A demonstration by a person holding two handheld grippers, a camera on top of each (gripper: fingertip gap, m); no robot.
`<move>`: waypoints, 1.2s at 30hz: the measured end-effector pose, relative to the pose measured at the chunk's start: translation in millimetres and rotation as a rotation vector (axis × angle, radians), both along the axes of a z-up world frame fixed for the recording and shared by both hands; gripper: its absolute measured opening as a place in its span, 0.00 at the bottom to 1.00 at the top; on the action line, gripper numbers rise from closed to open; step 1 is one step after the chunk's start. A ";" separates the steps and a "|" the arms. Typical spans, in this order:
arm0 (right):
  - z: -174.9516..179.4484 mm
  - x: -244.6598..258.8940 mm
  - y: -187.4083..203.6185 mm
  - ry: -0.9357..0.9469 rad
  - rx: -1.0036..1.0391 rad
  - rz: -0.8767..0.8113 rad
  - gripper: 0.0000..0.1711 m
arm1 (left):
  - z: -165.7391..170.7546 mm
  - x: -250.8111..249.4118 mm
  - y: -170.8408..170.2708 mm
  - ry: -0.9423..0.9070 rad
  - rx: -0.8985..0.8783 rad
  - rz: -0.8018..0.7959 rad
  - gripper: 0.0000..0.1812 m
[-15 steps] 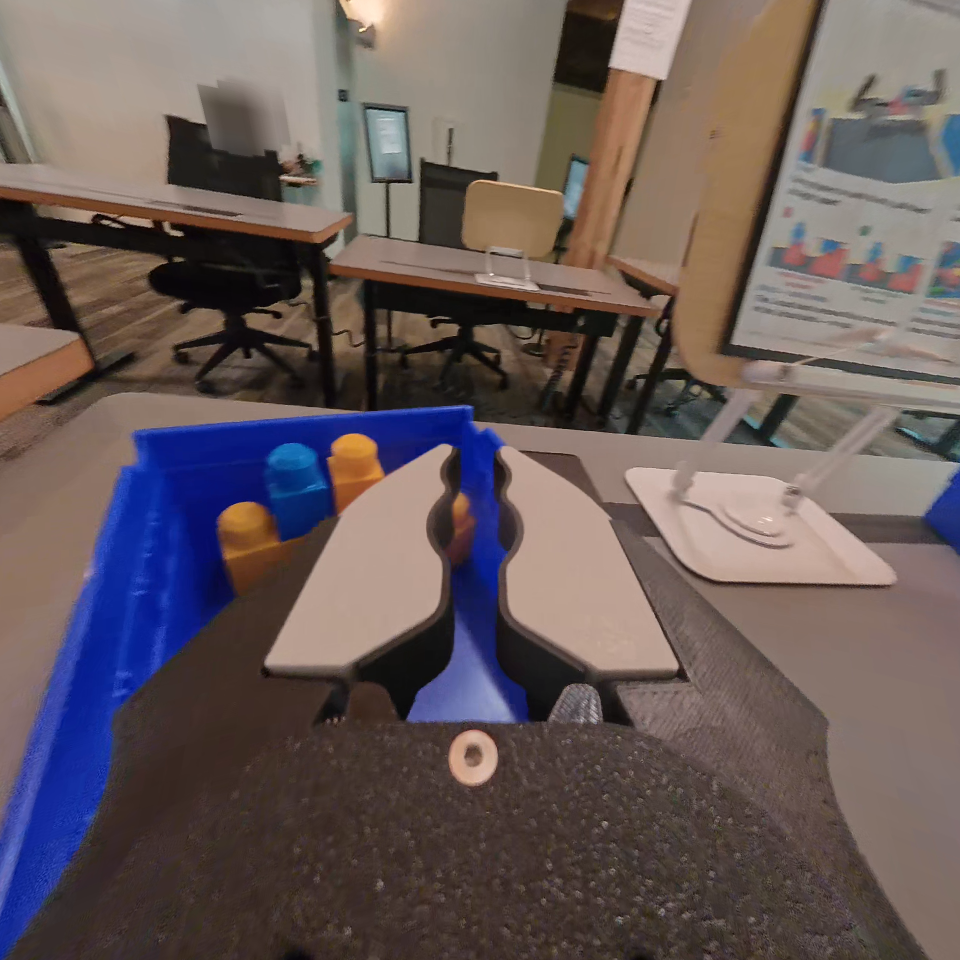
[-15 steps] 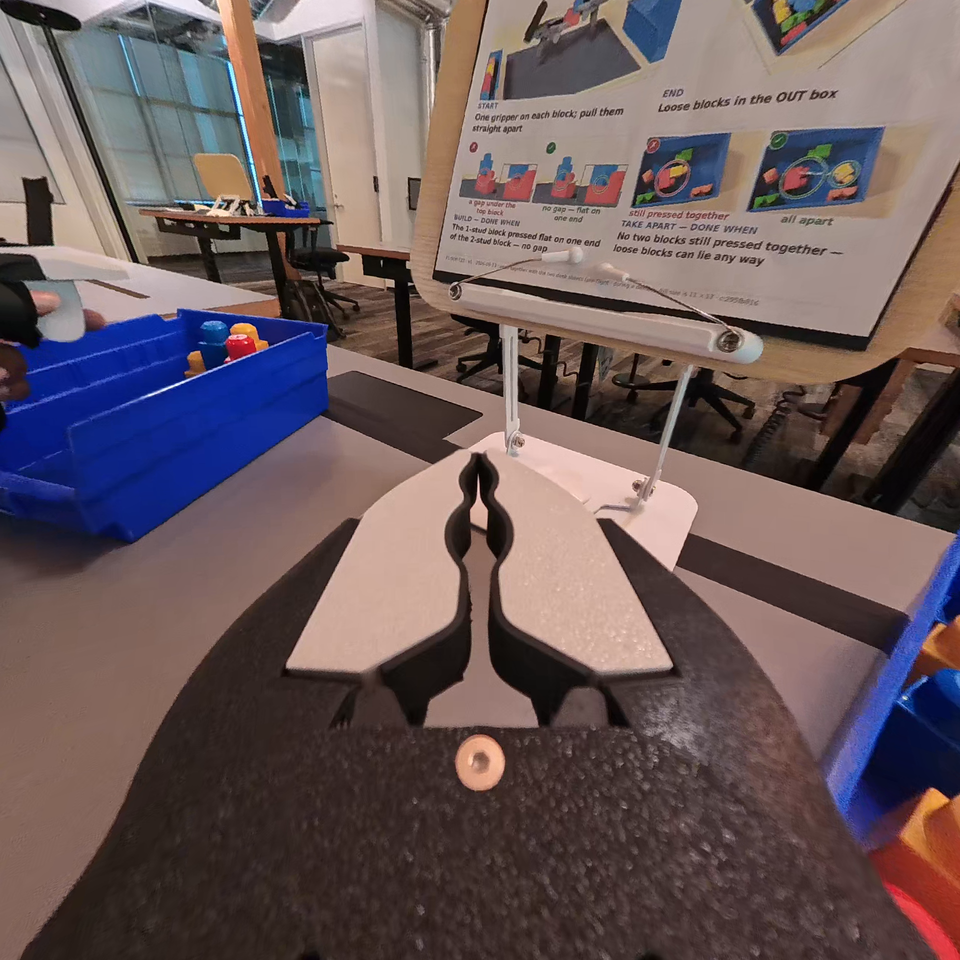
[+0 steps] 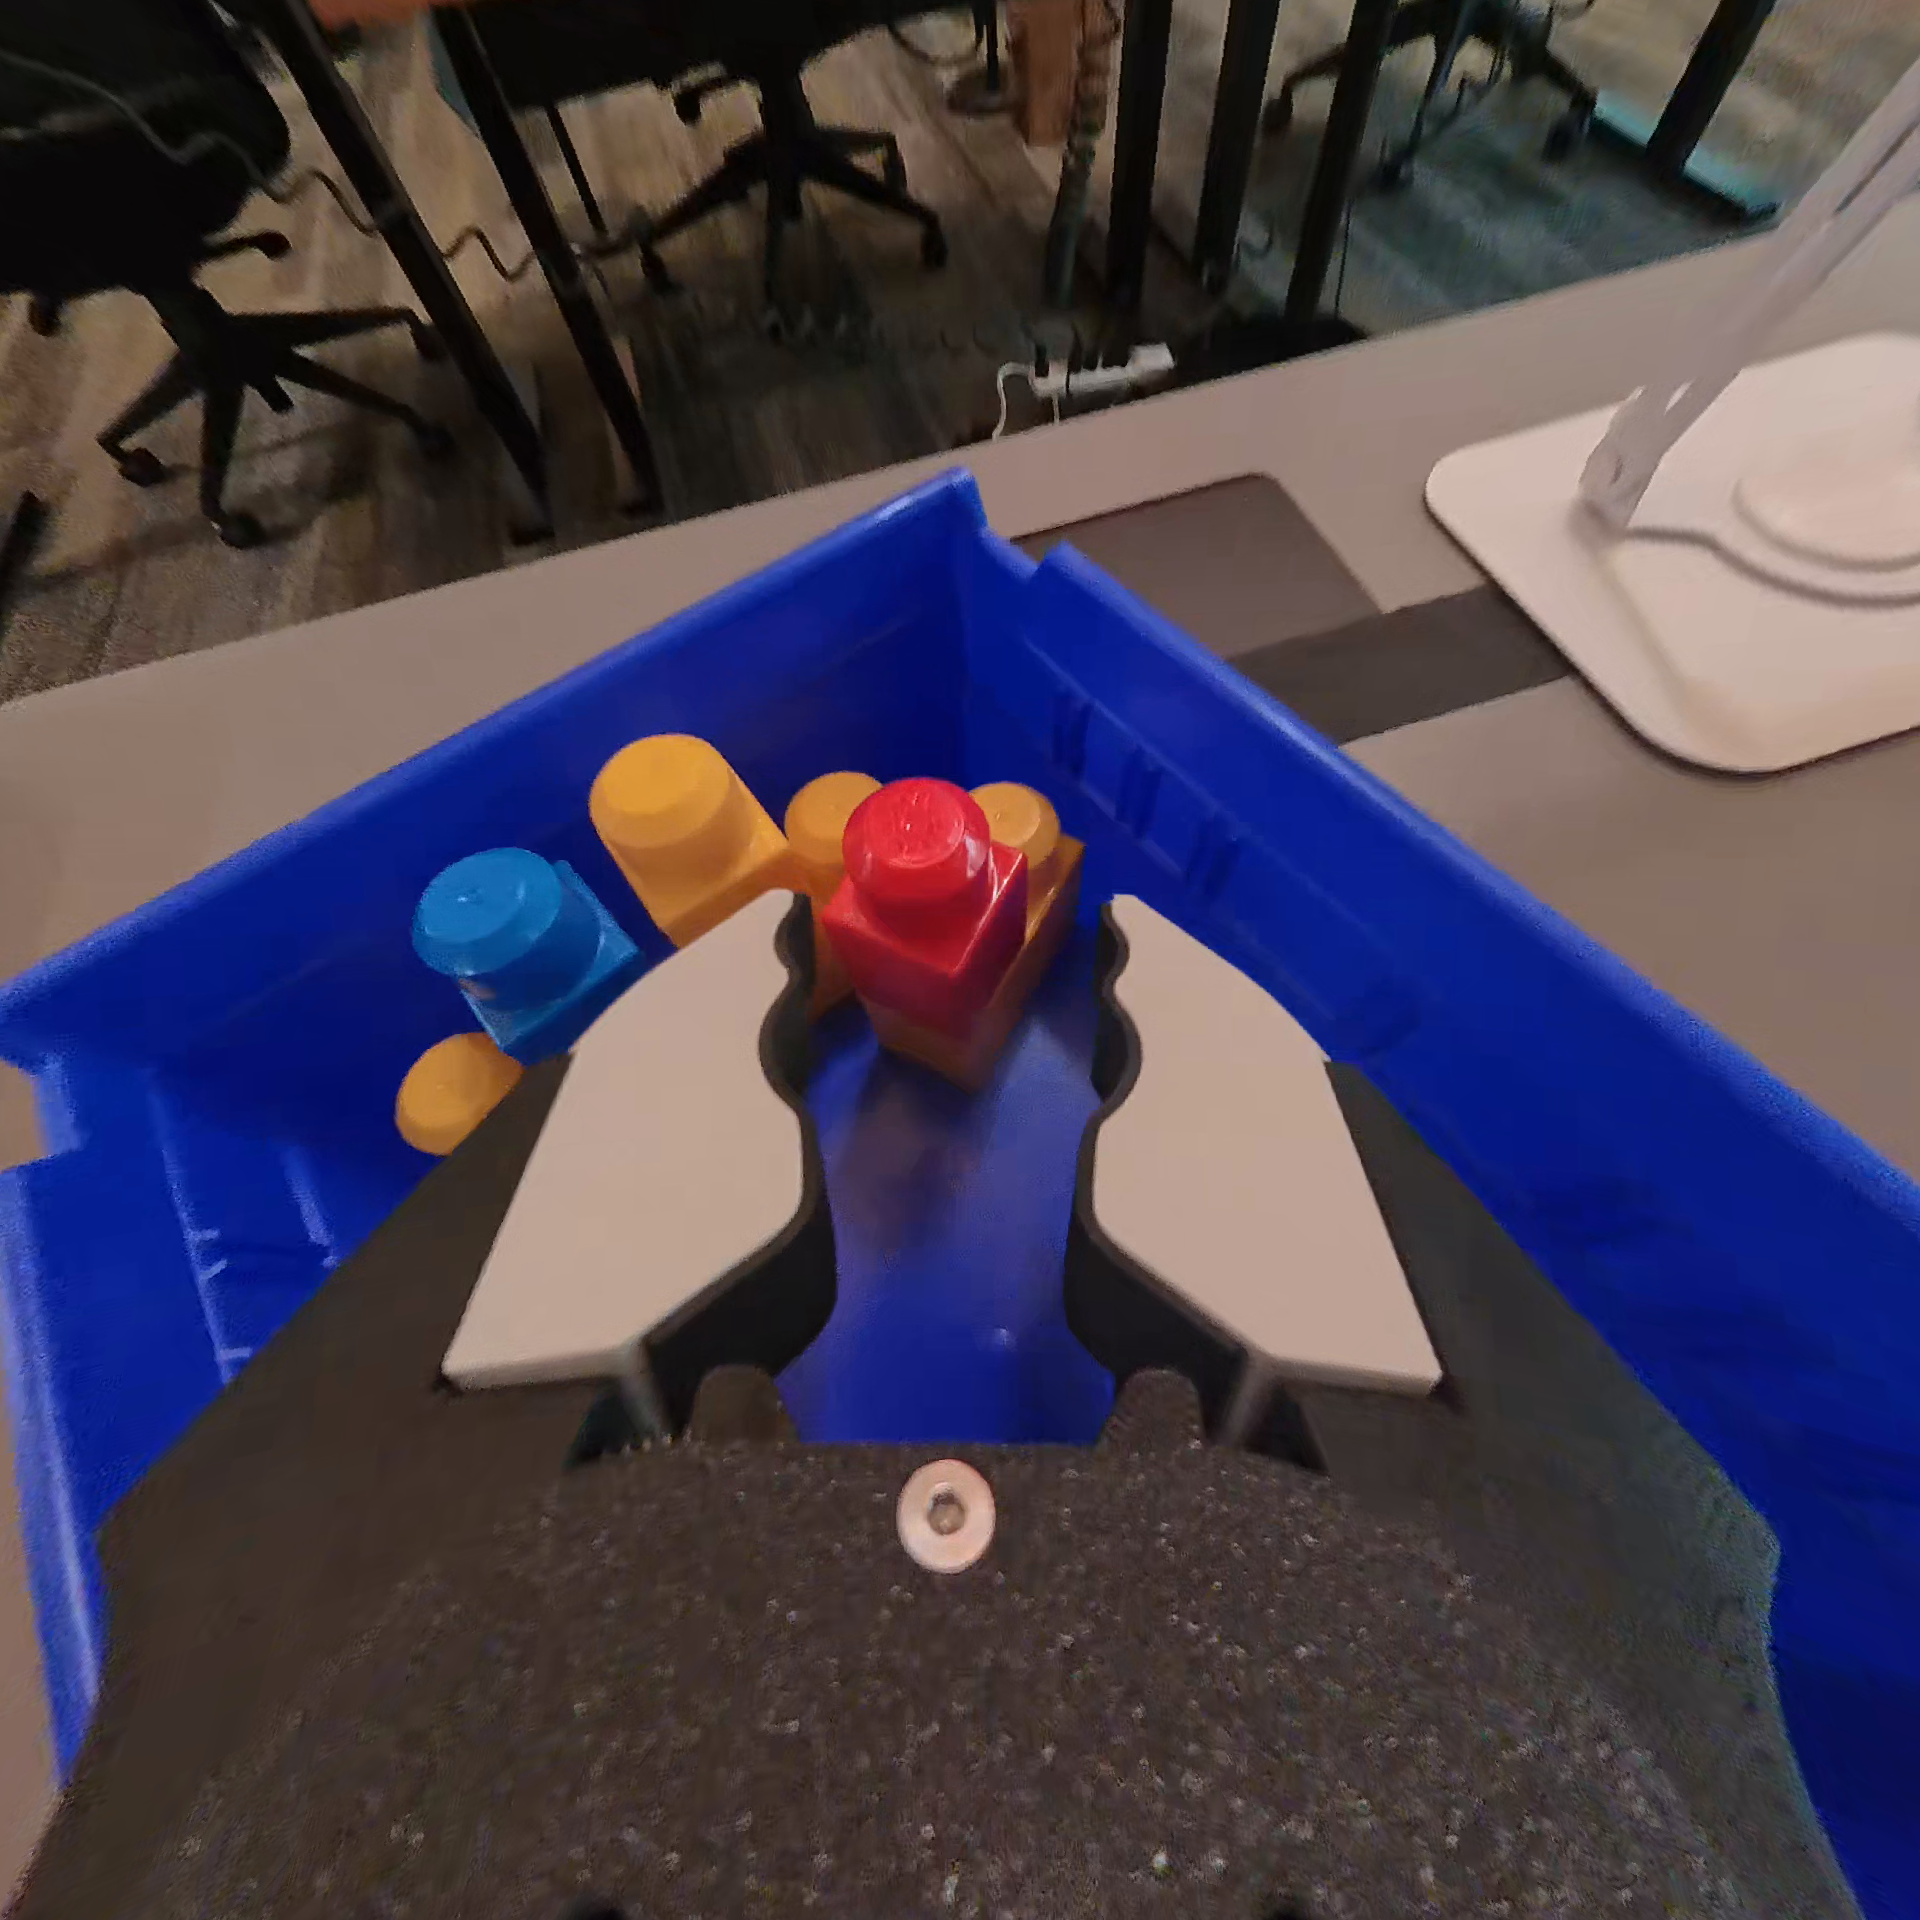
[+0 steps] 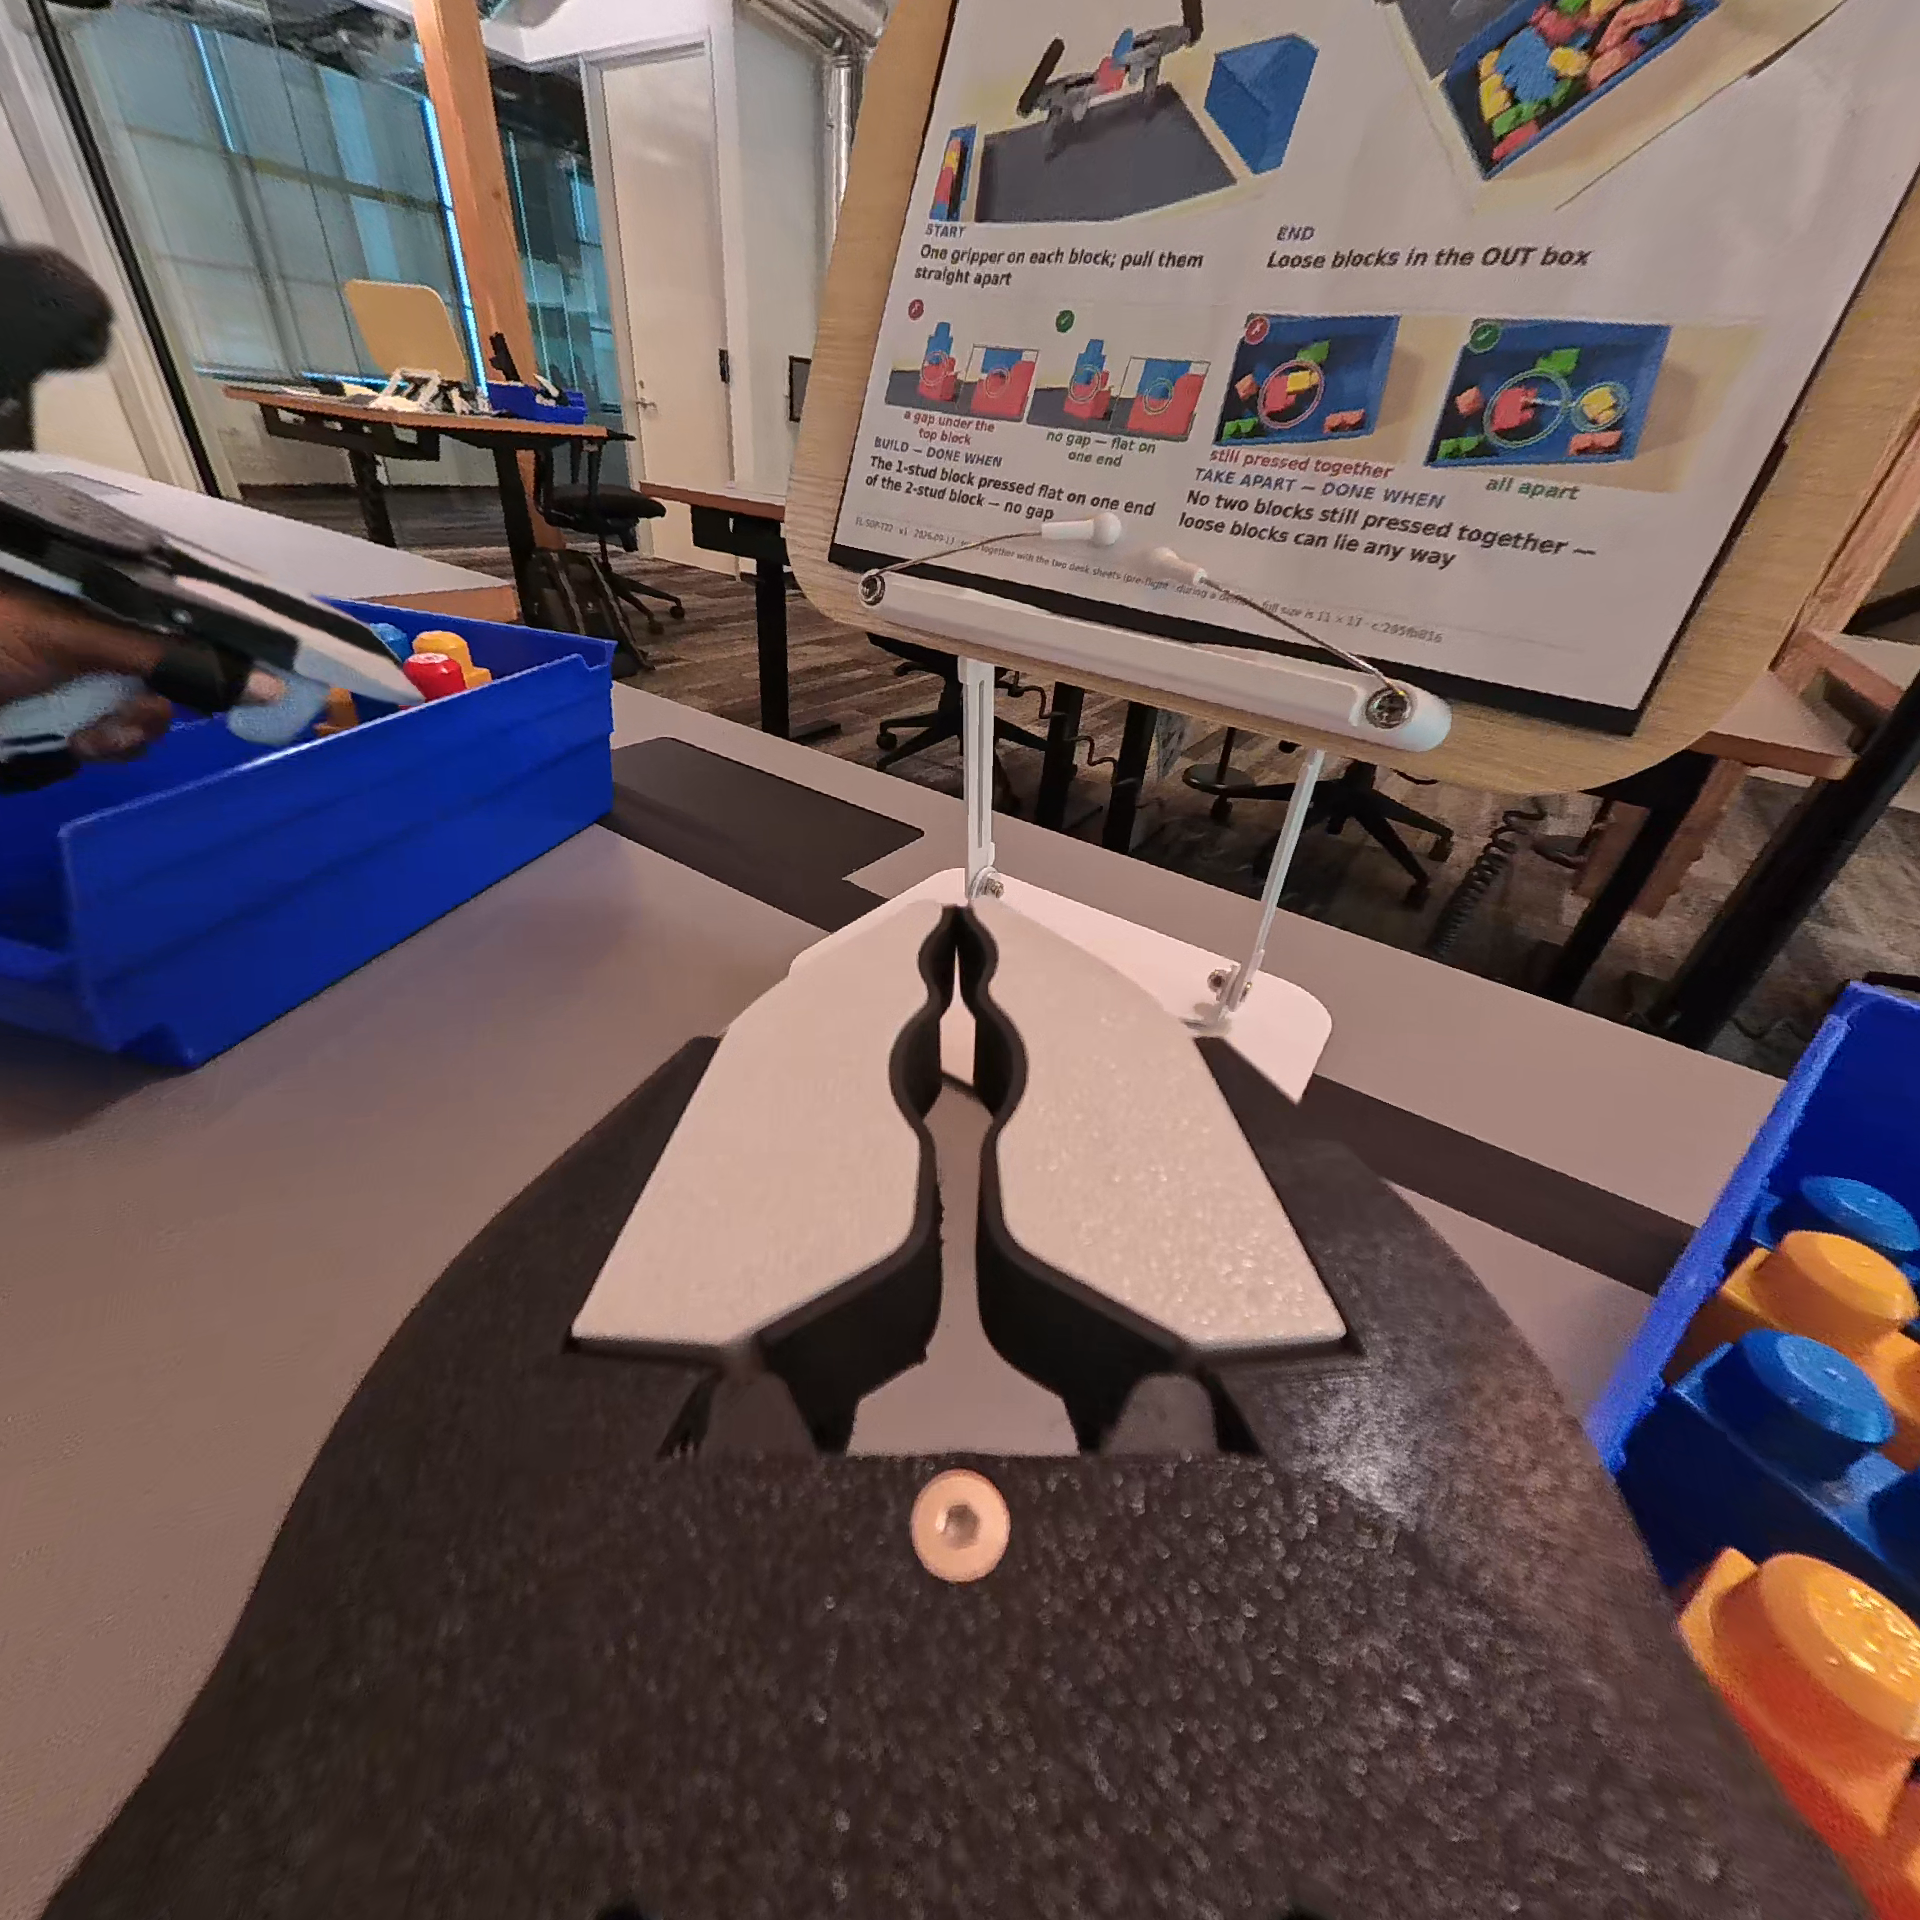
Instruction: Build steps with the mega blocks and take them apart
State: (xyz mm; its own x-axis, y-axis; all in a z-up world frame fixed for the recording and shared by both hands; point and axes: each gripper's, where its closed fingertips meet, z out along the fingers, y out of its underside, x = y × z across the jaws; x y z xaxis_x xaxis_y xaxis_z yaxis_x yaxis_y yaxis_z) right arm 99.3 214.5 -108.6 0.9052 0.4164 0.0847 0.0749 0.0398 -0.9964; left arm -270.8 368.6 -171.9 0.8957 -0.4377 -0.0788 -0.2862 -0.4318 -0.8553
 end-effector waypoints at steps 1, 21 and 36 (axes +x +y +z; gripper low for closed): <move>0.2 0.1 -0.1 0.005 -0.001 0.003 0.00 | -6.5 -0.9 2.7 0.021 -0.019 -0.002 0.29; -1.8 -13.9 -4.2 -0.046 0.002 0.072 0.00 | -14.9 7.8 4.4 0.233 -0.023 -0.111 0.21; 25.3 -12.0 -18.8 0.048 0.113 0.089 0.00 | 172.5 128.4 -121.7 -0.494 0.412 -0.523 0.21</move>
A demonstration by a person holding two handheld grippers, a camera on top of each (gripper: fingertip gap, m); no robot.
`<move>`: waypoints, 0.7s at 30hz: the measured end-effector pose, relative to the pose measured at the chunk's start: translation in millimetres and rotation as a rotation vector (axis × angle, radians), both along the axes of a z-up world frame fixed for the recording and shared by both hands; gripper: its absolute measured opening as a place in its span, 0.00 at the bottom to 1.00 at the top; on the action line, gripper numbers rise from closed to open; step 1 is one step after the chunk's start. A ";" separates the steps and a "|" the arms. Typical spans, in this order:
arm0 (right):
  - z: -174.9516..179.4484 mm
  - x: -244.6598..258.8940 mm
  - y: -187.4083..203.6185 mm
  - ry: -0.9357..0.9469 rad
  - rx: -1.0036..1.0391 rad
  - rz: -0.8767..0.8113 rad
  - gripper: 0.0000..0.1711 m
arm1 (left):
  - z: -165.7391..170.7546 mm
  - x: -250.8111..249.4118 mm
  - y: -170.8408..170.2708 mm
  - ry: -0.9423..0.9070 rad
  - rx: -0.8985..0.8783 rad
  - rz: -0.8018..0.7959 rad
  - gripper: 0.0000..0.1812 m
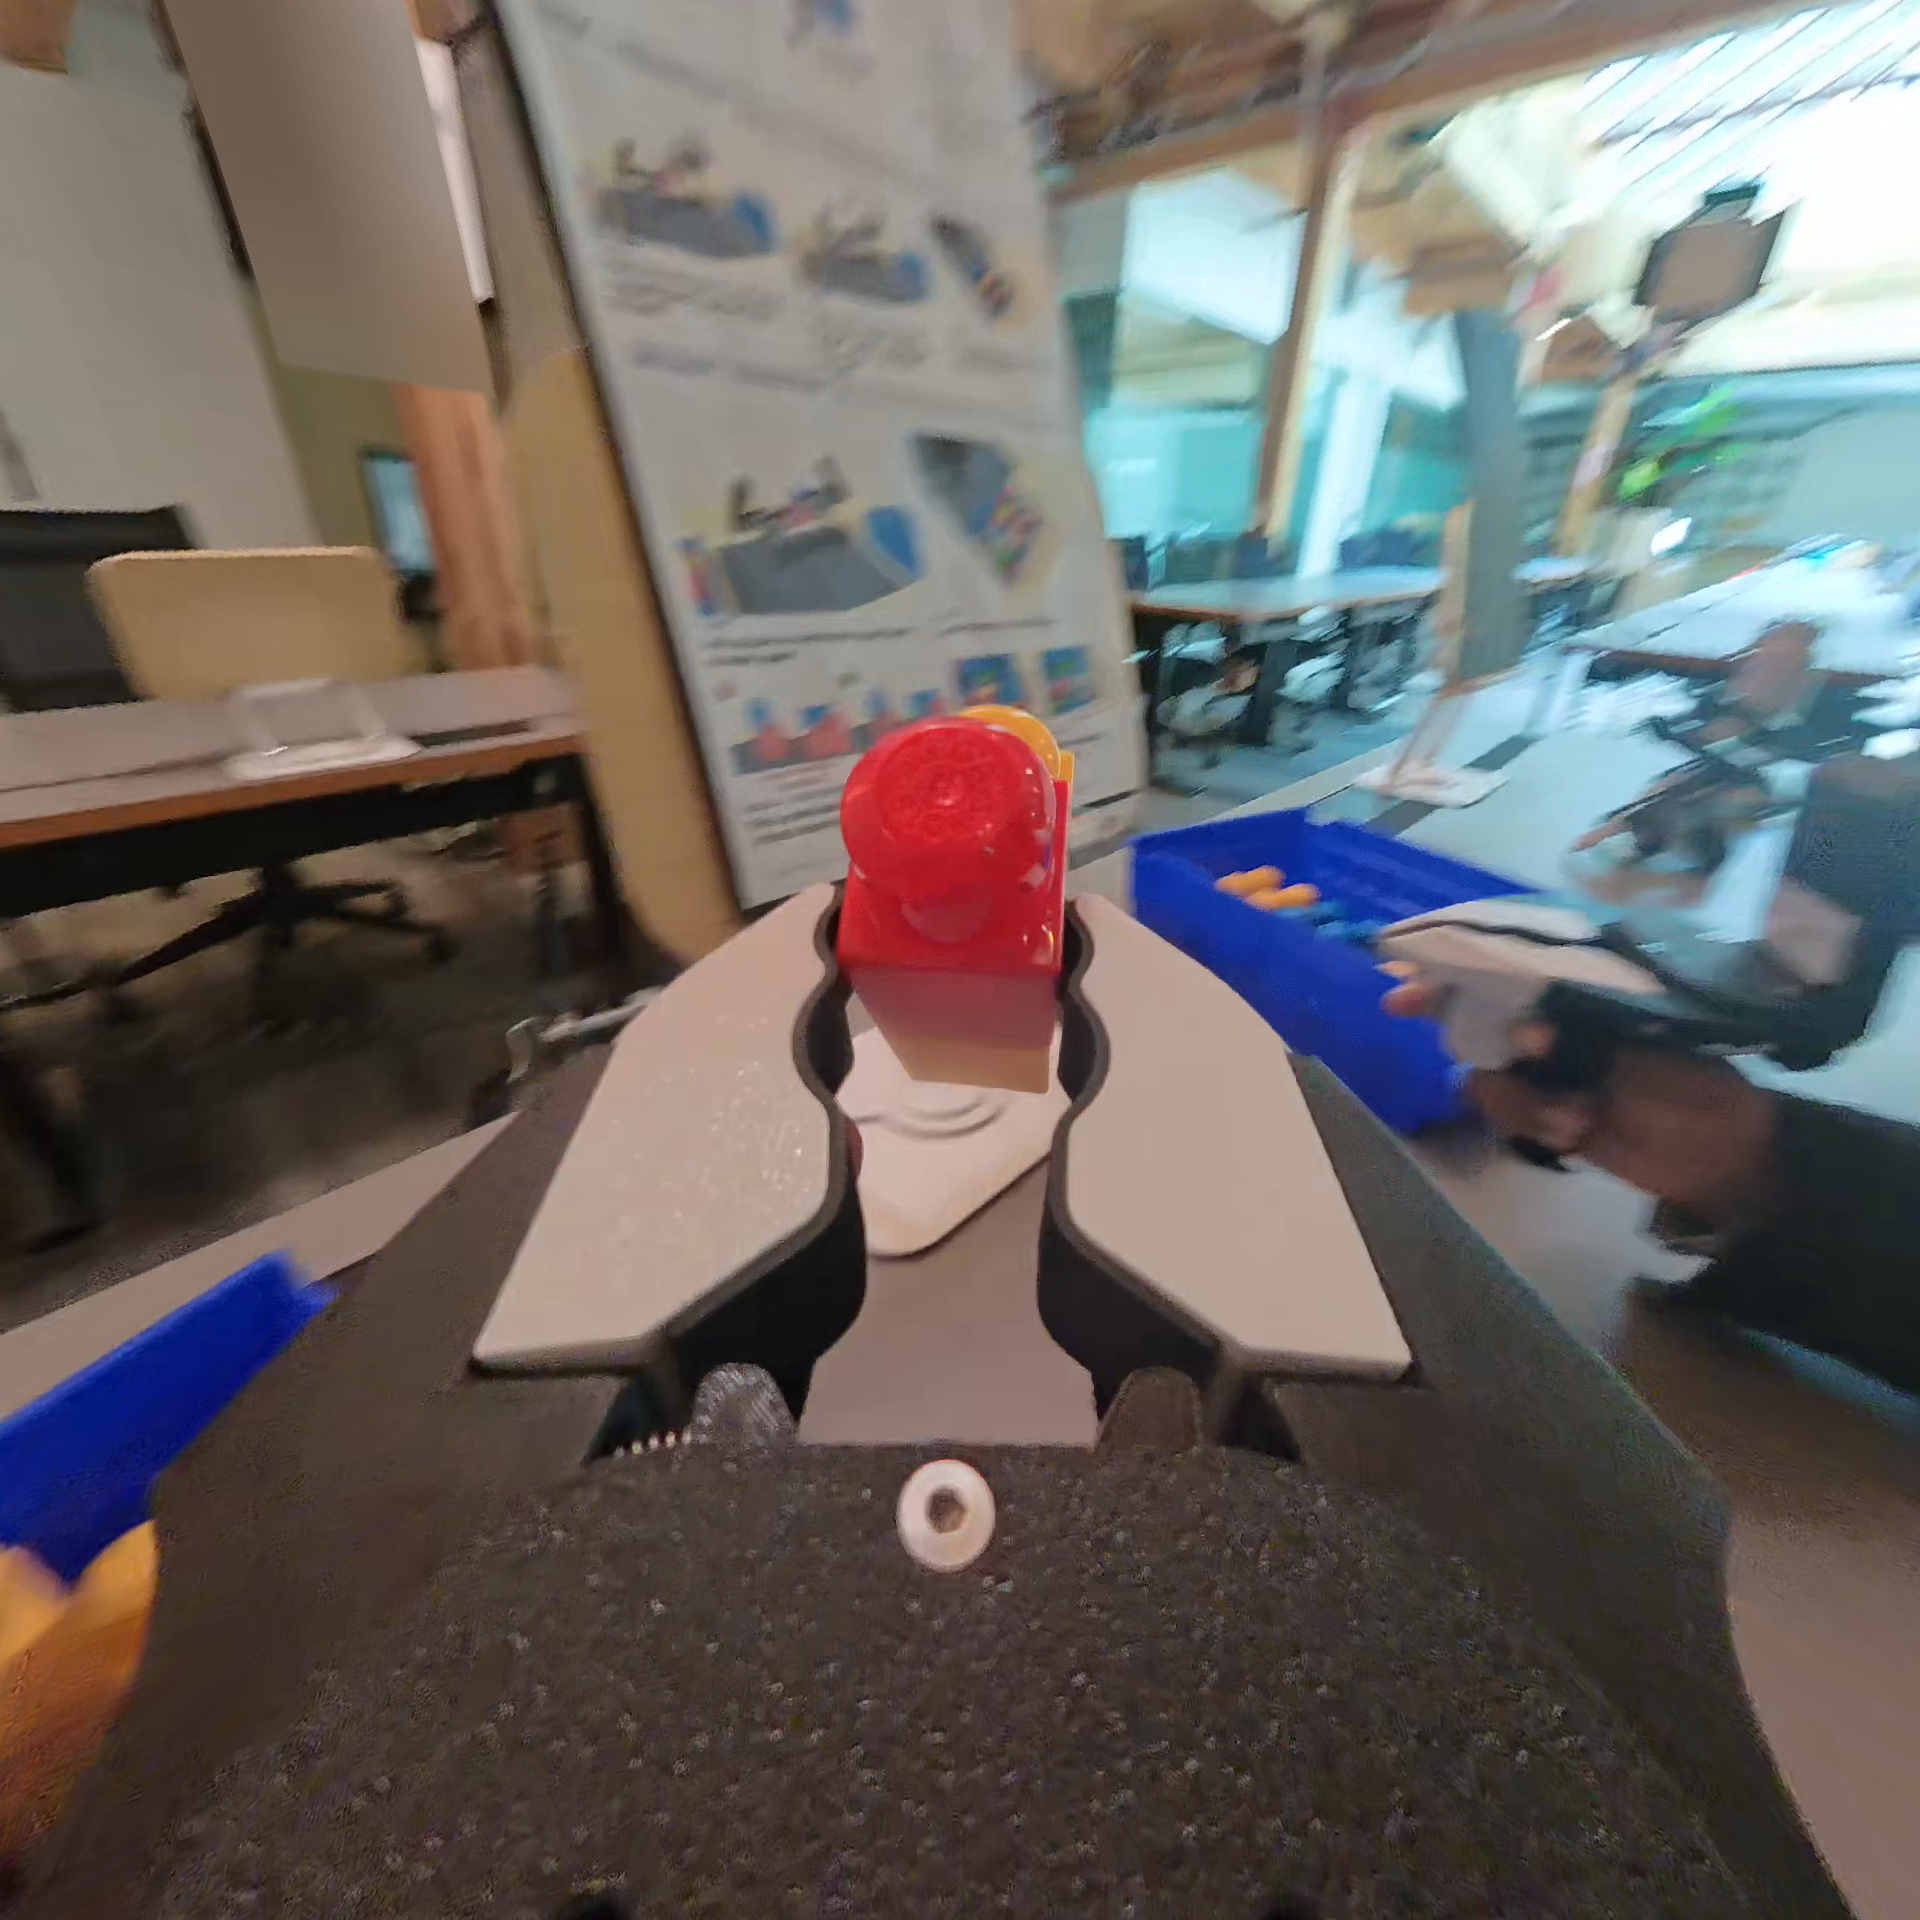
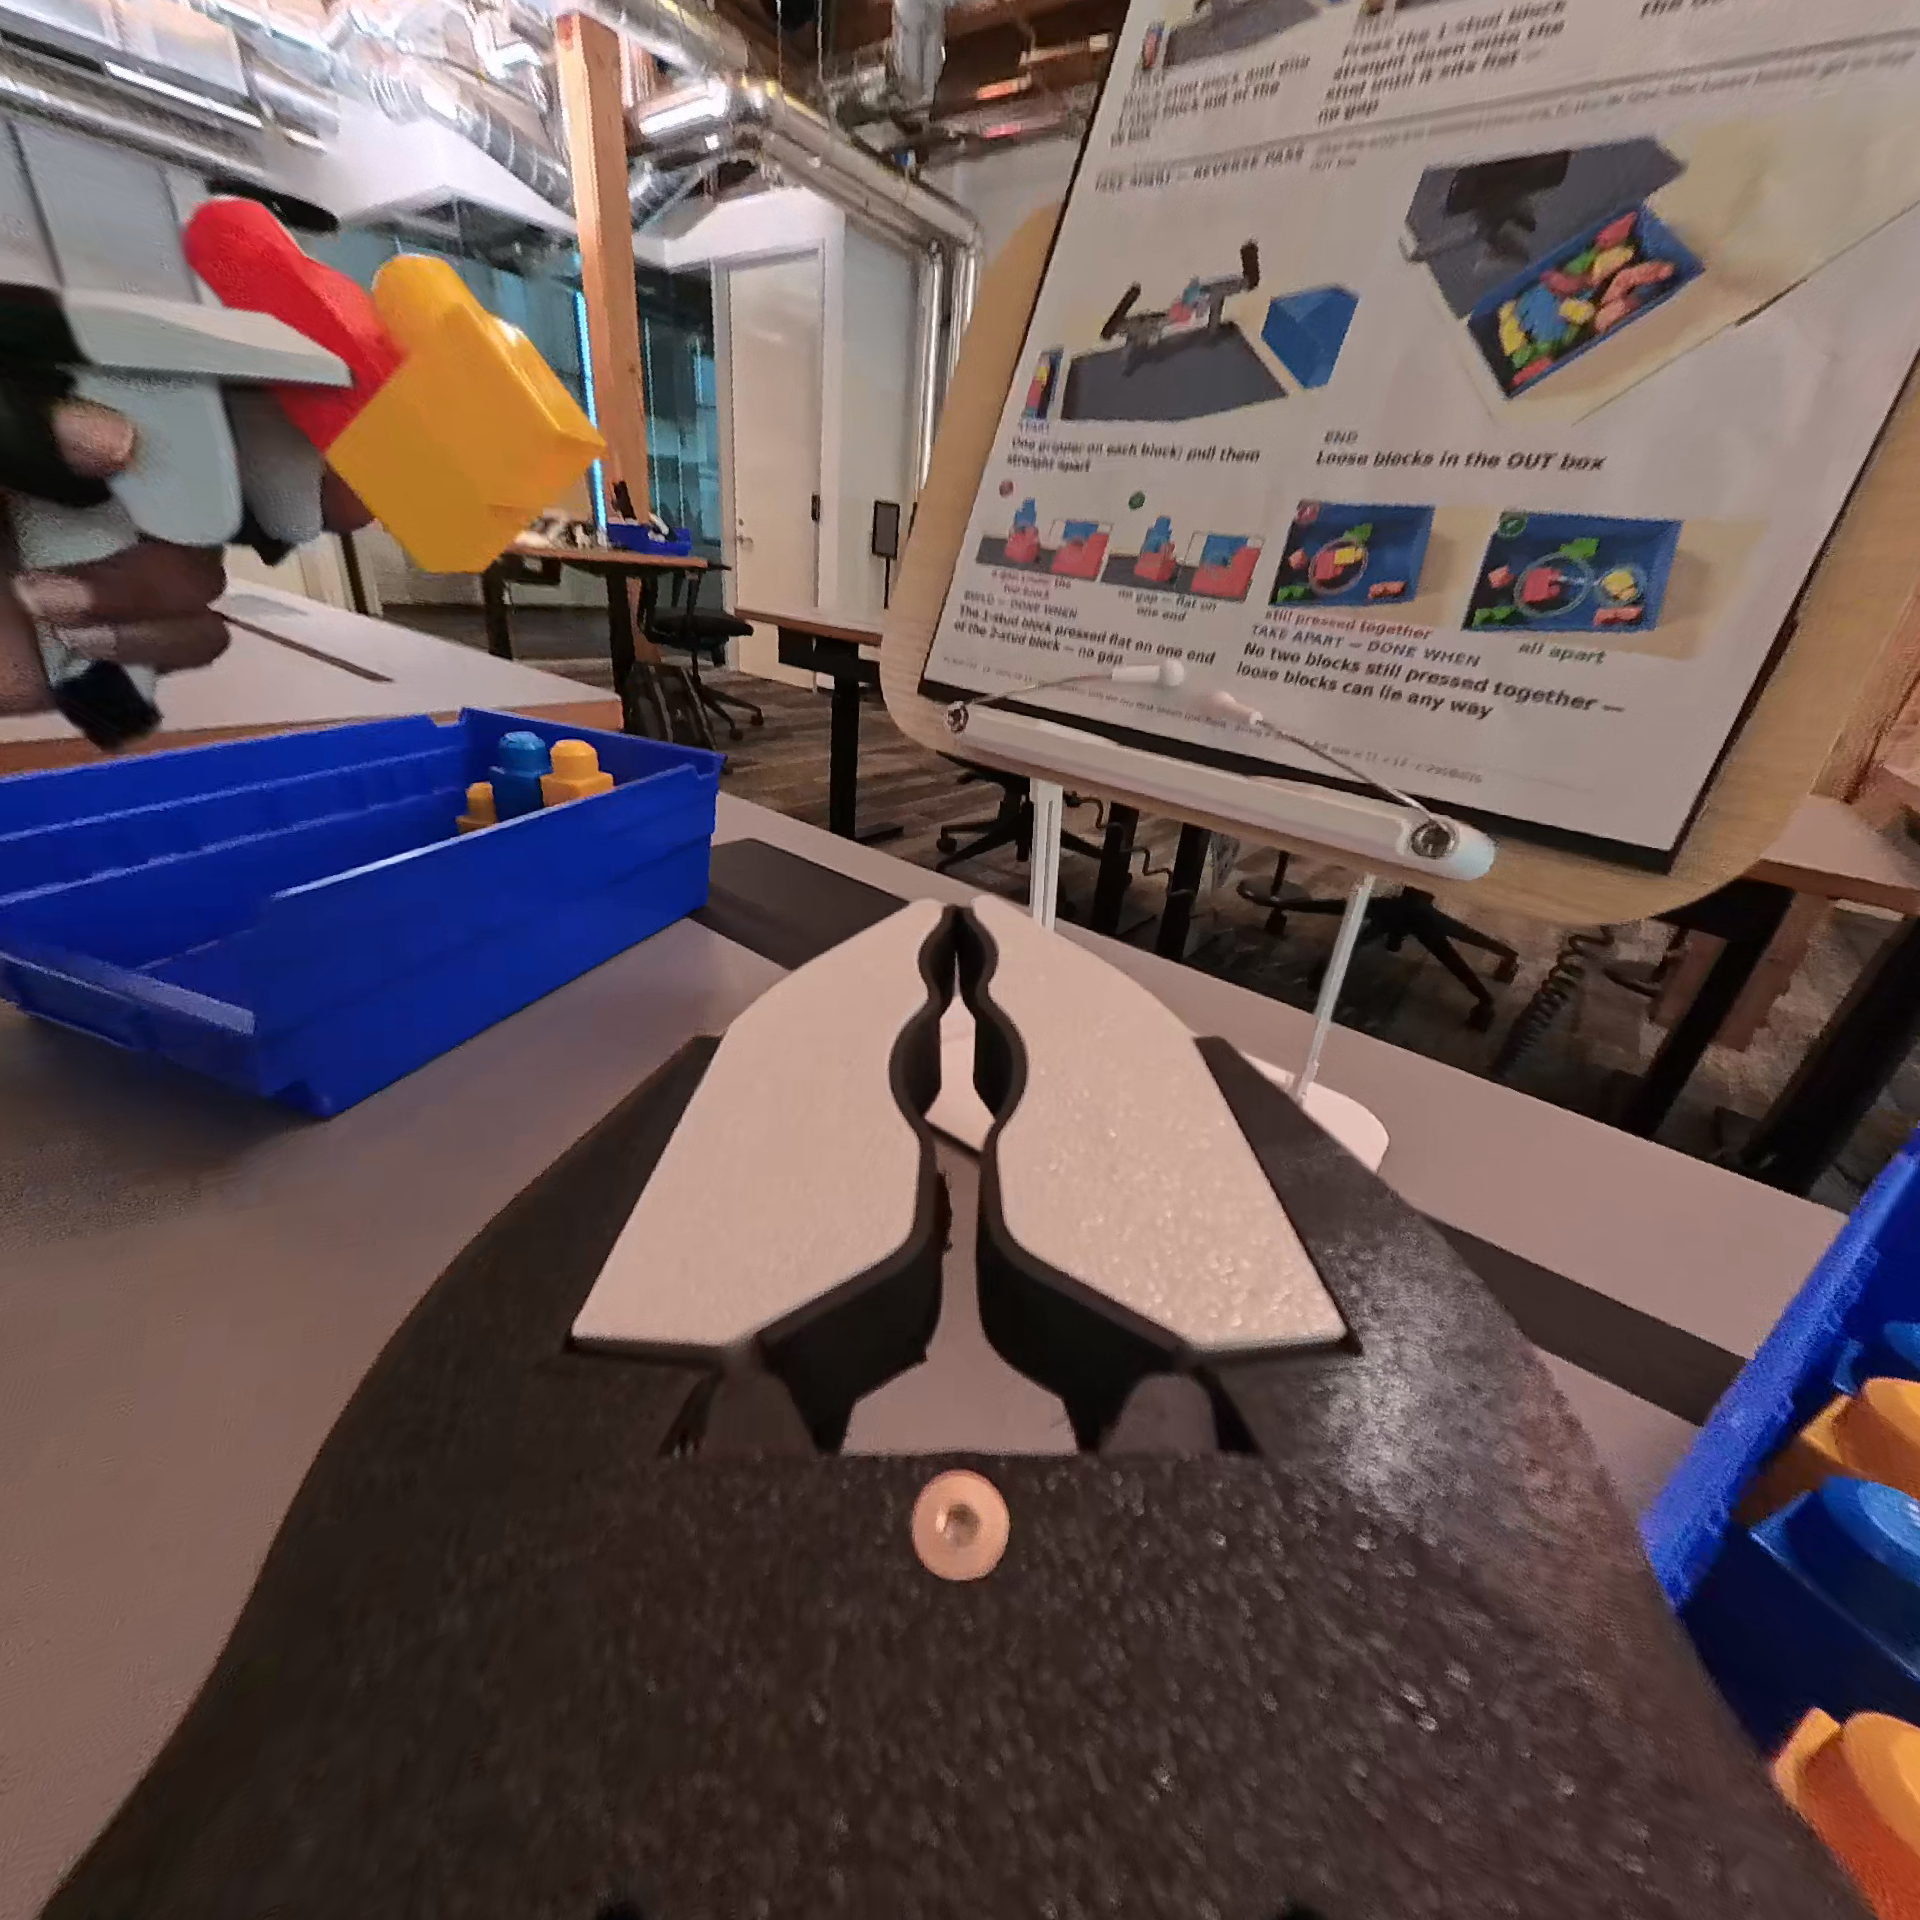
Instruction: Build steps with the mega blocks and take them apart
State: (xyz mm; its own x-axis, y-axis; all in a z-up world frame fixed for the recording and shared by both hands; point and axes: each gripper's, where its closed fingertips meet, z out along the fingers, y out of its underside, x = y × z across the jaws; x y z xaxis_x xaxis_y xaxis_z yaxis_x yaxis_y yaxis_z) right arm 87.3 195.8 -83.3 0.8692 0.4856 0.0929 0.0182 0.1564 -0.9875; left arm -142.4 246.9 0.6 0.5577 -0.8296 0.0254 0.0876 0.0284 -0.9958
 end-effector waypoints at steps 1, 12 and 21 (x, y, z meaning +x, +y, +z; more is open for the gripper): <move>2.6 -0.8 -1.9 0.013 0.008 0.015 0.00 | 2.6 10.1 -11.7 -0.036 0.005 -0.047 0.21; 28.2 -54.1 -48.9 0.164 0.018 0.502 0.21 | -21.1 96.8 -92.3 -0.216 -0.016 -0.486 0.21; 16.5 -86.8 -66.6 0.154 -0.092 0.688 0.35 | -50.4 134.5 -119.3 -0.120 -0.035 -0.602 0.21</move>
